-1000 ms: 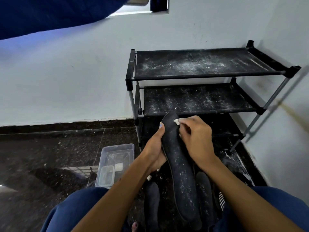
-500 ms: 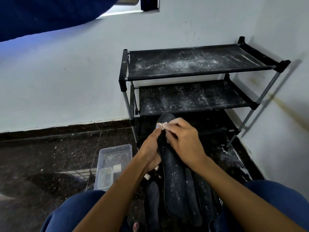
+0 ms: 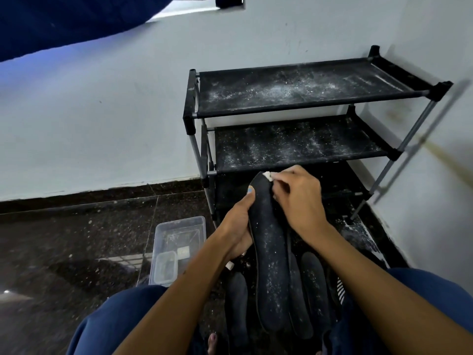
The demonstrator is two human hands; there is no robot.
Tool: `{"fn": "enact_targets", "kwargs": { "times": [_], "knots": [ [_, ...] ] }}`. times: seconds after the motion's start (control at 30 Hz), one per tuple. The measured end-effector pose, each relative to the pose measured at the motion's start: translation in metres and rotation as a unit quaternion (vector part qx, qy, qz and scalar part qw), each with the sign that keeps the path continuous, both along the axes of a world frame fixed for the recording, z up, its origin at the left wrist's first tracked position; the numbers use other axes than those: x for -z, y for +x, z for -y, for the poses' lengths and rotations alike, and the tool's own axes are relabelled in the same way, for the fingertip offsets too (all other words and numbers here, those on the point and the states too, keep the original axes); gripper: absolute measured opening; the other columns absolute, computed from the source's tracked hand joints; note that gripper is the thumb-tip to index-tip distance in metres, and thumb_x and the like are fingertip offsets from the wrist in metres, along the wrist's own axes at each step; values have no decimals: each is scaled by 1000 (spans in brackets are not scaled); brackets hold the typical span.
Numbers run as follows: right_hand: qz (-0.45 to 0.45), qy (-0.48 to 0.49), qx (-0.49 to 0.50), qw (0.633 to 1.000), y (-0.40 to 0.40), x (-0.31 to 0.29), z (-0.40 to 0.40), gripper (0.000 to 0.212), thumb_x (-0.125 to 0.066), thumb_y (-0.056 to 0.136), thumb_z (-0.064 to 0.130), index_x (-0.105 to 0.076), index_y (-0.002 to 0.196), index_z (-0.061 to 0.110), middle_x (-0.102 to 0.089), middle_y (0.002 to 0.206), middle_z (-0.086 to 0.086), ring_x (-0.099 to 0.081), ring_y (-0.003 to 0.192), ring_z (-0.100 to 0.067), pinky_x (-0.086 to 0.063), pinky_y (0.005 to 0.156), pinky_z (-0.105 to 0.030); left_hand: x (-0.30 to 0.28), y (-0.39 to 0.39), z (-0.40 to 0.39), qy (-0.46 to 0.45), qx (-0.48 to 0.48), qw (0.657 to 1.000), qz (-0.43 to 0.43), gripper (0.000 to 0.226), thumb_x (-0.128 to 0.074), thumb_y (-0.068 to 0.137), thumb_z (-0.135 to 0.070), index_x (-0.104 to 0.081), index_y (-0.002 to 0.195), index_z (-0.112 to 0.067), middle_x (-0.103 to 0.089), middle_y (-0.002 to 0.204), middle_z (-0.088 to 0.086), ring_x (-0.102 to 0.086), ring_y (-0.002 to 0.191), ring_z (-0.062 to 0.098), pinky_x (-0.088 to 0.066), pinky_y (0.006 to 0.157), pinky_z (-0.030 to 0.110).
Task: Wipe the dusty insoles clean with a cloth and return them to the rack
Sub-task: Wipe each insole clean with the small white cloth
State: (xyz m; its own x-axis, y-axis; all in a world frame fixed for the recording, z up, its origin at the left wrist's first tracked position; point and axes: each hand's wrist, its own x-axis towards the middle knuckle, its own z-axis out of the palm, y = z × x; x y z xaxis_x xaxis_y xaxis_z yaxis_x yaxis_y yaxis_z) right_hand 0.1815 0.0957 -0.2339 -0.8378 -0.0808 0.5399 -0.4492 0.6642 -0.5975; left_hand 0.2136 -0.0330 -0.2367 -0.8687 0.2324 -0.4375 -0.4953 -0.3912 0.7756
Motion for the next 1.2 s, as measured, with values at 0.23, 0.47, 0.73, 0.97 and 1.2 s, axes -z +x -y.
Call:
{"fn": "enact_targets", "kwargs": {
  "times": [0.23,0.47,0.73,0.97,1.2],
  "knots": [
    [-5,28,-94,995,19,0,15,22,-61,83,3,-71,102,7,-63,91,-7,-64,79,-19,-55,75,-34,1,-2,3,40,-24,999,-7,50,-30,100,-45,-66,101,-10,-73,82,6,-69,77,14,-54,74,27],
    [9,26,-94,995,23,2,18,23,-59,83,4,-71,102,9,-64,90,-7,-64,79,-21,-55,74,-36,1,-2,4,42,-36,998,5,55,-28,99,-49,-66,97,-9,-70,78,6,-67,74,15,-53,71,27],
    [12,13,-9,1000,5,0,0,17,-61,82,1,-72,94,5,-64,88,-10,-64,73,-24,-55,70,-40,-4,-1,5,54,-38,998,-1,58,-24,101,-47,-67,98,-9,-74,83,7,-71,73,14,-56,67,27],
    [3,48,-80,996,20,-3,10,23,-53,85,17,-72,92,7,-64,86,-8,-63,76,-23,-54,69,-35,-7,-4,6,66,-56,996,-1,59,-23,101,-47,-65,95,-6,-73,79,8,-70,70,15,-56,67,27],
    [7,-9,18,1000,4,-8,-8,15,-62,83,1,-71,93,6,-63,88,-7,-64,67,-19,-56,69,-38,-11,-4,10,56,-90,994,2,57,-24,101,-47,-65,103,-6,-74,93,9,-70,83,17,-54,79,32]
  ]
}}
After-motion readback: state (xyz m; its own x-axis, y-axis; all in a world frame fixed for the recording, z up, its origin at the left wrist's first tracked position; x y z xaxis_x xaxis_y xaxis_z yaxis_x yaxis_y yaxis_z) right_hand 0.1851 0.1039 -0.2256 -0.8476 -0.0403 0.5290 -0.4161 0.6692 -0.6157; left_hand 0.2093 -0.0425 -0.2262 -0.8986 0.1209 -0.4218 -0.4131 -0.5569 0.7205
